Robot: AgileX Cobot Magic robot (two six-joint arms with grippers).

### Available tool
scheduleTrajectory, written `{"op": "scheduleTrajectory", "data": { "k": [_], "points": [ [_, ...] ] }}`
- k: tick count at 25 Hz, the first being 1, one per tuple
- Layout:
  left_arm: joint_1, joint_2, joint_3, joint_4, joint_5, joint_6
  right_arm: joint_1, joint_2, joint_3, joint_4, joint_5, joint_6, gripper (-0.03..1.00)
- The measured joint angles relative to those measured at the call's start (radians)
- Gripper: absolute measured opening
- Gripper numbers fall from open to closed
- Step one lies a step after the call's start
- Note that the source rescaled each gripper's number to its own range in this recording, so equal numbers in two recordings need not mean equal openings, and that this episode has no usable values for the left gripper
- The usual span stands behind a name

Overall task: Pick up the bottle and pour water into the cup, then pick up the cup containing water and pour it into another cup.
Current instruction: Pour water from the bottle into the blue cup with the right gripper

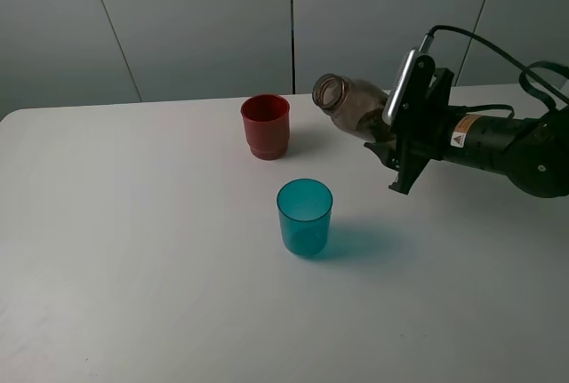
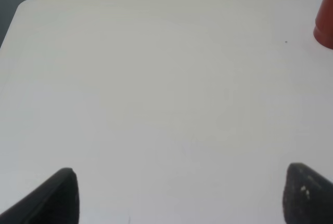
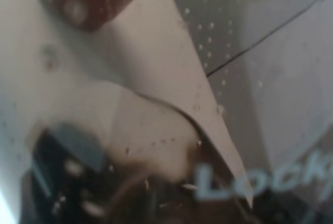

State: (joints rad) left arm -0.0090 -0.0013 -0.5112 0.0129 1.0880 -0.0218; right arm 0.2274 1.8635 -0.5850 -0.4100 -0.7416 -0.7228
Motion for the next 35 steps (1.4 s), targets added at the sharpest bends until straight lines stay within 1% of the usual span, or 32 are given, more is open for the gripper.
{"op": "scheduleTrajectory", "data": {
  "k": [6,13,15,22,35],
  "points": [
    [0.0,0.0,0.0,0.0,0.0,0.0,0.0,0.0,0.0,-0.004,0.002,-0.091,0.0],
    [0.0,0.0,0.0,0.0,0.0,0.0,0.0,0.0,0.0,-0.008,0.002,-0.279,0.0],
    [0.0,0.0,0.0,0.0,0.0,0.0,0.0,0.0,0.0,-0.008,0.002,-0.311,0.0],
    [0.0,0.0,0.0,0.0,0.0,0.0,0.0,0.0,0.0,-0.006,0.002,-0.389,0.0],
    [0.0,0.0,0.0,0.0,0.0,0.0,0.0,0.0,0.0,0.001,0.0,-0.414,0.0]
  ]
}}
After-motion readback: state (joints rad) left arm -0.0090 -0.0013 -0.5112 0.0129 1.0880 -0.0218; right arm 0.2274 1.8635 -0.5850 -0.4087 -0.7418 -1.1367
